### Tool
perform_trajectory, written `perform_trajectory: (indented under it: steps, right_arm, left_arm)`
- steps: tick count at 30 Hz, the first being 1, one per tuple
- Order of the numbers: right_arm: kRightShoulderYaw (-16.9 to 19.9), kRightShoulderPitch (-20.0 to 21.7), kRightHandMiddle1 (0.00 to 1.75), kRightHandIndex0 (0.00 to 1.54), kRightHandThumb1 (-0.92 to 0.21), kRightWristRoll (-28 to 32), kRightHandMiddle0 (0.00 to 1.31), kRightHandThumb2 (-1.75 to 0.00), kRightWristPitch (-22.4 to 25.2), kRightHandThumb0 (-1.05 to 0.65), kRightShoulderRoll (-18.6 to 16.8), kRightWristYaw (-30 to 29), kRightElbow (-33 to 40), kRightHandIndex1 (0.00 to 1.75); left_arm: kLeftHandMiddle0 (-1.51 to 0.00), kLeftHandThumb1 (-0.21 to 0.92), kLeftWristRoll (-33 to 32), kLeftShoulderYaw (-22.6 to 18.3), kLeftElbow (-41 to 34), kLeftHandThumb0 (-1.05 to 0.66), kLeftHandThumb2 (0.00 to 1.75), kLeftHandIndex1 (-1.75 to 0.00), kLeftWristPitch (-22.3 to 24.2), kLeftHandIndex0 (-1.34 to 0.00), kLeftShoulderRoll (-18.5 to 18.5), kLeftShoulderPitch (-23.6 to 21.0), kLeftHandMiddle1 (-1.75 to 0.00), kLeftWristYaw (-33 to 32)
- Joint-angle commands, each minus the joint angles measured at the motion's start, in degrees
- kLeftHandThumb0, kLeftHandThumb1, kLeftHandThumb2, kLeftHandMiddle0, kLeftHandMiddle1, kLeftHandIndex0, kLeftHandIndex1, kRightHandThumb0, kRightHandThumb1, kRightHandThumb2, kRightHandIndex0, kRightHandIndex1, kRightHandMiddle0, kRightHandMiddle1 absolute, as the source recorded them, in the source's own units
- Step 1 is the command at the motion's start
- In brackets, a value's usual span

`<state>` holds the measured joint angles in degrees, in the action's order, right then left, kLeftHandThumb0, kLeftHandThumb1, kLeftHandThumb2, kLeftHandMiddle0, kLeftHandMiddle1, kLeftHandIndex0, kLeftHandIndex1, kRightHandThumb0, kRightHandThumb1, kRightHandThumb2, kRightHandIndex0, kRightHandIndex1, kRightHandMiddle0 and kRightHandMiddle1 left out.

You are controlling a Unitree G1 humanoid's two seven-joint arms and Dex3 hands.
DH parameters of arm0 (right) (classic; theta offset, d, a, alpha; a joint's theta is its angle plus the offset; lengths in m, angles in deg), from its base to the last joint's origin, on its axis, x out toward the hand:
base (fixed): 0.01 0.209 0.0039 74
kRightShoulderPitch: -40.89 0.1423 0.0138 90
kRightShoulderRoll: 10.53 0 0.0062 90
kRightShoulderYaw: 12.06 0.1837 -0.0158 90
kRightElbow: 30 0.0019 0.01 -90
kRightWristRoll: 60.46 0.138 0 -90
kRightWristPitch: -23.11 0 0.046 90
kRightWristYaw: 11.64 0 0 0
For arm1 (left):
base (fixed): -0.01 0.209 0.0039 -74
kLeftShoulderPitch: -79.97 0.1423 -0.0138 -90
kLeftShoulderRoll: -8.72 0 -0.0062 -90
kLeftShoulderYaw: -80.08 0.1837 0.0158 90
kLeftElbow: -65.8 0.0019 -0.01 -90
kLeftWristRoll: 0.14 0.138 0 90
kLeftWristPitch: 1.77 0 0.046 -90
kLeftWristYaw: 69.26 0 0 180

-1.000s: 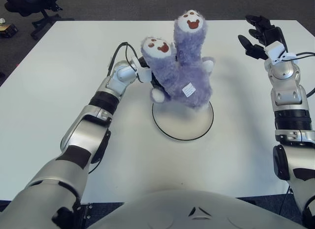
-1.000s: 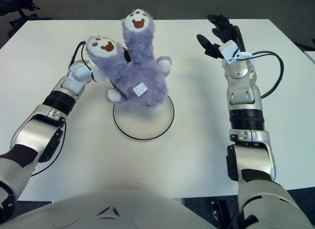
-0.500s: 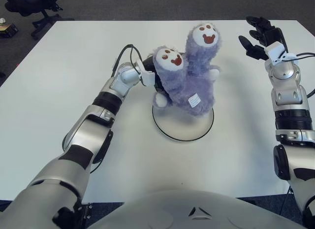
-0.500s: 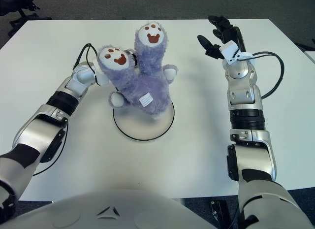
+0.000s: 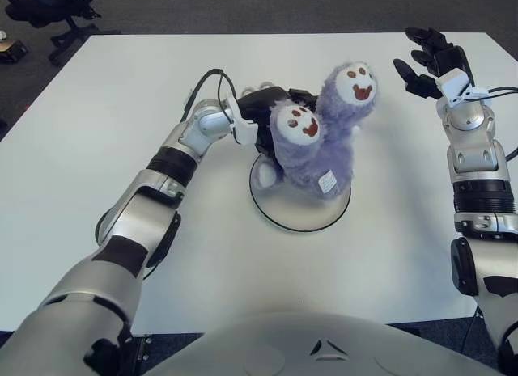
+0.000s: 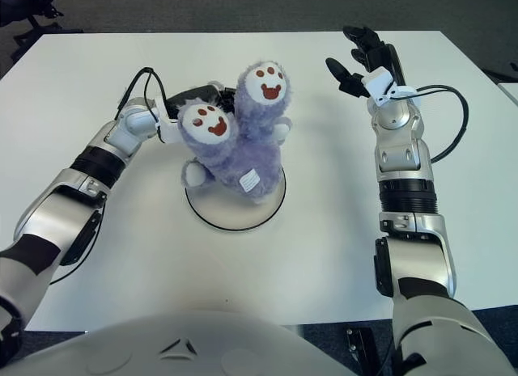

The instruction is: Put the doll into the plate.

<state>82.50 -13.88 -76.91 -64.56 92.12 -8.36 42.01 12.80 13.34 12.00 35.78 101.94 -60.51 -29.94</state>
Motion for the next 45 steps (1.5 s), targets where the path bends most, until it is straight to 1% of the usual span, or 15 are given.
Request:
perform_trajectory:
  steps: [1, 2, 3, 5, 6, 7, 8, 11, 20, 23, 29, 30, 34, 38, 45]
  right_arm:
    - [-0.1, 1.3, 0.2, 0.51, -0.92, -0.2, 0.33, -0.57, 0.1, -0.65, 0.9, -0.3, -0.4, 0.0]
    - [-0.2, 1.3, 0.2, 0.51, -0.92, -0.2, 0.33, -0.57, 0.1, -0.65, 0.9, -0.3, -0.5, 0.0]
    - [-0.1, 1.3, 0.2, 0.51, -0.92, -0.1, 0.33, -0.57, 0.0, -0.65, 1.0, -0.2, -0.7, 0.0]
    - [0.0, 1.4, 0.21, 0.51, -0.92, 0.0, 0.33, -0.57, 0.0, -0.65, 1.2, -0.1, -1.1, 0.0]
    - [0.0, 1.4, 0.21, 0.51, -0.92, 0.0, 0.33, -0.57, -0.1, -0.65, 1.2, 0.0, -1.2, 0.0]
    - [0.0, 1.4, 0.21, 0.51, -0.92, 0.0, 0.33, -0.57, -0.1, -0.65, 1.2, 0.0, -1.2, 0.0]
    - [0.0, 1.4, 0.21, 0.51, -0.92, 0.1, 0.32, -0.57, -0.1, -0.65, 1.2, 0.0, -1.2, 0.0]
    - [0.1, 1.3, 0.21, 0.51, -0.92, 0.2, 0.32, -0.57, -0.1, -0.66, 1.3, 0.1, -1.1, 0.0]
    - [0.2, 1.2, 0.22, 0.51, -0.92, 0.3, 0.32, -0.56, -0.2, -0.66, 1.5, 0.1, -1.4, 0.0]
    - [0.3, 1.2, 0.22, 0.49, -0.92, 0.4, 0.32, -0.56, -0.2, -0.67, 1.5, 0.2, -1.5, 0.0]
    - [0.2, 1.2, 0.22, 0.48, -0.92, 0.5, 0.32, -0.56, -0.3, -0.67, 1.6, 0.2, -1.5, 0.0]
    - [0.2, 1.2, 0.22, 0.48, -0.92, 0.5, 0.32, -0.56, -0.3, -0.67, 1.6, 0.2, -1.7, 0.0]
    - [0.1, 1.3, 0.23, 0.47, -0.92, 0.6, 0.33, -0.56, -0.5, -0.67, 1.8, 0.2, -2.3, 0.0]
    - [0.1, 1.2, 0.24, 0.47, -0.92, 0.7, 0.33, -0.55, -0.6, -0.67, 1.9, 0.2, -2.5, 0.0]
    - [0.1, 1.3, 0.25, 0.47, -0.92, 0.7, 0.32, -0.55, -0.6, -0.67, 1.9, 0.2, -2.6, 0.0]
  left_arm:
    - [-0.48, 0.92, -0.1, 0.7, -0.4, -0.49, 0.23, -0.44, 1.1, -0.41, 0.9, 0.4, -0.78, 2.1]
    - [-0.48, 0.92, -0.2, 0.7, -0.5, -0.5, 0.23, -0.43, 1.2, -0.41, 0.9, 0.4, -0.78, 2.2]
    - [-0.48, 0.92, -0.3, 0.9, -0.1, -0.5, 0.23, -0.43, 0.3, -0.41, 1.1, 0.0, -0.77, 2.8]
    - [-0.56, 0.92, -0.5, 1.2, 0.4, -0.61, 0.28, -0.28, -0.8, -0.4, 1.3, -0.5, -0.46, 3.6]
    - [-0.58, 0.92, -0.7, 1.3, 0.6, -0.63, 0.29, -0.24, -1.2, -0.41, 1.4, -0.7, -0.4, 4.0]
    - [-0.62, 0.92, -0.8, 1.3, 0.7, -0.65, 0.3, -0.18, -1.3, -0.42, 1.3, -0.7, -0.29, 4.2]
    - [-0.65, 0.92, -1.2, 1.4, 0.8, -0.67, 0.31, -0.15, -1.5, -0.43, 1.4, -0.8, -0.22, 4.7]
    - [-0.69, 0.92, -2.3, 1.6, 1.3, -0.7, 0.33, -0.1, -2.3, -0.45, 1.4, -1.3, -0.14, 6.4]
    - [-0.69, 0.92, -4.3, 1.7, 2.5, -0.73, 0.37, -0.07, -3.2, -0.47, 1.5, -2.4, -0.07, 9.8]
    - [-0.69, 0.92, -5.7, 1.6, 3.2, -0.76, 0.41, -0.07, -3.5, -0.46, 1.8, -3.1, -0.06, 11.4]
    - [-0.69, 0.92, -6.3, 1.3, 3.5, -0.78, 0.44, -0.06, -3.8, -0.46, 1.6, -3.2, -0.04, 12.4]
    - [-0.69, 0.92, -7.1, 1.2, 3.7, -0.78, 0.44, -0.06, -3.7, -0.46, 1.9, -3.7, -0.04, 13.2]
    - [-0.63, 0.92, -9.2, 0.6, 3.7, -0.87, 0.52, -0.02, -3.1, -0.39, 2.7, -4.8, -0.01, 15.6]
    - [-0.58, 0.92, -10.9, 0.2, 2.0, -0.93, 0.54, 0.0, -0.8, -0.35, 3.8, -5.4, 0.0, 18.1]
    - [-0.56, 0.92, -11.4, -0.3, 1.2, -0.95, 0.55, 0.0, 0.2, -0.34, 3.8, -5.2, 0.0, 19.3]
